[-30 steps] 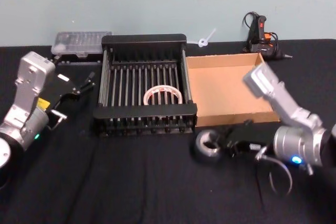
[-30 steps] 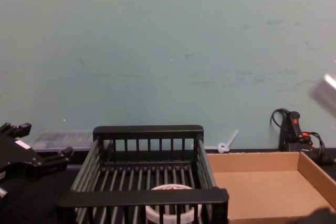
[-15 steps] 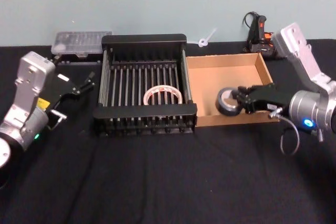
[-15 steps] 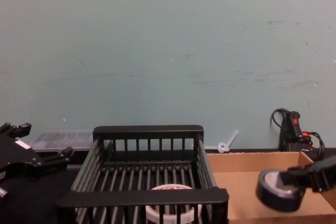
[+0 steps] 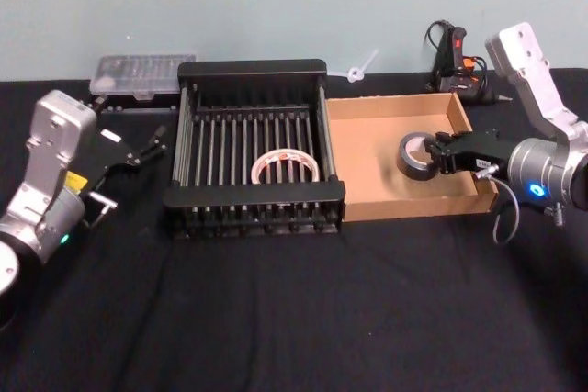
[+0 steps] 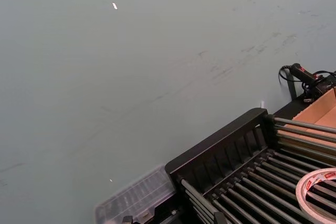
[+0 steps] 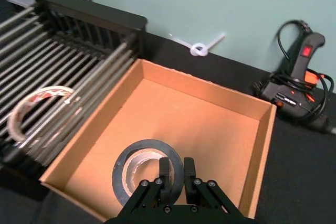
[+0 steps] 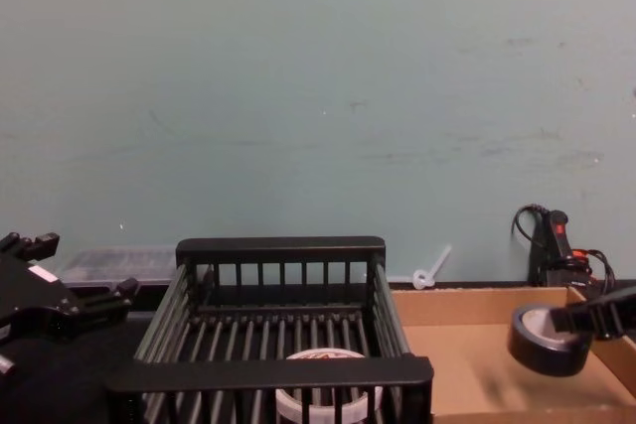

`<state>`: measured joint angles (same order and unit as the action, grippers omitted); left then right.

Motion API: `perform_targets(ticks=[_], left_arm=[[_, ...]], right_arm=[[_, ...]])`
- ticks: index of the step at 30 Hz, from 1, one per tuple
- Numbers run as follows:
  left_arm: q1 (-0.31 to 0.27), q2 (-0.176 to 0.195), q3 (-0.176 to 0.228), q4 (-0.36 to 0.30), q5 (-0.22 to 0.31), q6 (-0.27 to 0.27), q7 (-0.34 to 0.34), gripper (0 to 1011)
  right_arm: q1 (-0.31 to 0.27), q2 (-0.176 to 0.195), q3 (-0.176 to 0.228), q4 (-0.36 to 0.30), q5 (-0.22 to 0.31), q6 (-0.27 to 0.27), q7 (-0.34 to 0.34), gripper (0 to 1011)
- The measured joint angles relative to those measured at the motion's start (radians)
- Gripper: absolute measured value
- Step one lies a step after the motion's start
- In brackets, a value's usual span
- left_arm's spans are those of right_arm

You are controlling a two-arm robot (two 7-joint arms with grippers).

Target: Pick up the white tape and place it into the black box , Pick up the silver tape and place it into the brown box.

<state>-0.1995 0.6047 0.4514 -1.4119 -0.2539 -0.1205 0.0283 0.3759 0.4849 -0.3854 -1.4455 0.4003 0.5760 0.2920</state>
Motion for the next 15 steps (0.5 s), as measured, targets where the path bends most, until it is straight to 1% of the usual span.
perform_targets(ticks=[4,7,15], left_arm=[[0.0,0.0,0.0,0.0,0.0,0.0,0.0,1001],[0.0,0.0,0.0,0.0,0.0,0.0,0.0,1001],[0.0,0.0,0.0,0.0,0.0,0.0,0.0,1001]], right_arm=[[0.017,-0.02,0.005,0.045,-0.012,-0.002,-0.003,161],[0.026,-0.032,0.008,0.066,-0.02,-0.008,-0.003,161],[0.025,-0.031,0.008,0.066,-0.02,-0.008,-0.003,161]])
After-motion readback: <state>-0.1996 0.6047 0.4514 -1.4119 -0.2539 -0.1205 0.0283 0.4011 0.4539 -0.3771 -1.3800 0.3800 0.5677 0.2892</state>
